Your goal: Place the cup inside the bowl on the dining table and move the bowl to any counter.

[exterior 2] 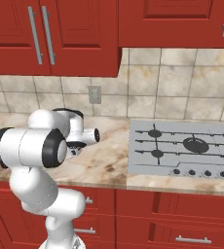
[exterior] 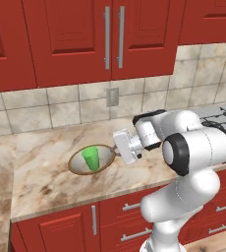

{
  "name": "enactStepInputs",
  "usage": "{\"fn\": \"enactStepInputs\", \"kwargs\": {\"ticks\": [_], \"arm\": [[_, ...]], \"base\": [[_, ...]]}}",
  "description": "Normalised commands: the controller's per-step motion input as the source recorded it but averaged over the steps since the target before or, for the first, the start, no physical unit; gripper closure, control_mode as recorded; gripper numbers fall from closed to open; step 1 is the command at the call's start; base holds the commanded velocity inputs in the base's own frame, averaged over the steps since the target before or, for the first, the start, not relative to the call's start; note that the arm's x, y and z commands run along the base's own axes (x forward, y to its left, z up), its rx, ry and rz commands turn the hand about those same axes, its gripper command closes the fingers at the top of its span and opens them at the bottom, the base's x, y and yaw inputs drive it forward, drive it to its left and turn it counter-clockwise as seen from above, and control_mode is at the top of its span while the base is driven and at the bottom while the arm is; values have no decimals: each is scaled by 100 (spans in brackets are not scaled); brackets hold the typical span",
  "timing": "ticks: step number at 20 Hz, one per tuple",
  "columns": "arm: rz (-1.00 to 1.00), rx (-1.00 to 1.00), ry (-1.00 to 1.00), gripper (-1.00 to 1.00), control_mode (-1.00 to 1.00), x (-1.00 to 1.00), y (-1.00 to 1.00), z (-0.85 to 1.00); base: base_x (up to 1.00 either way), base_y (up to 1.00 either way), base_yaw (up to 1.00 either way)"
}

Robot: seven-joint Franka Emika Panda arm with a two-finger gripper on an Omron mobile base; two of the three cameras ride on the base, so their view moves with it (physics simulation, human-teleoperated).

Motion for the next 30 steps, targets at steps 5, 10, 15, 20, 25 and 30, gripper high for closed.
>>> {"fn": "enactStepInputs", "kwargs": {"ticks": [5, 10, 15, 20, 25, 30], "arm": [[0, 0, 0, 100, -100, 18, 7, -25], [0, 0, 0, 100, -100, 18, 10, -28], [0, 0, 0, 100, -100, 21, 12, -30], [0, 0, 0, 100, -100, 6, 8, -21], [0, 0, 0, 100, -100, 0, 7, -18], [0, 0, 0, 100, -100, 0, 0, 0]], "base": [[0, 0, 0], [0, 0, 0], [0, 0, 0], [0, 0, 0], [0, 0, 0], [0, 0, 0]]}}
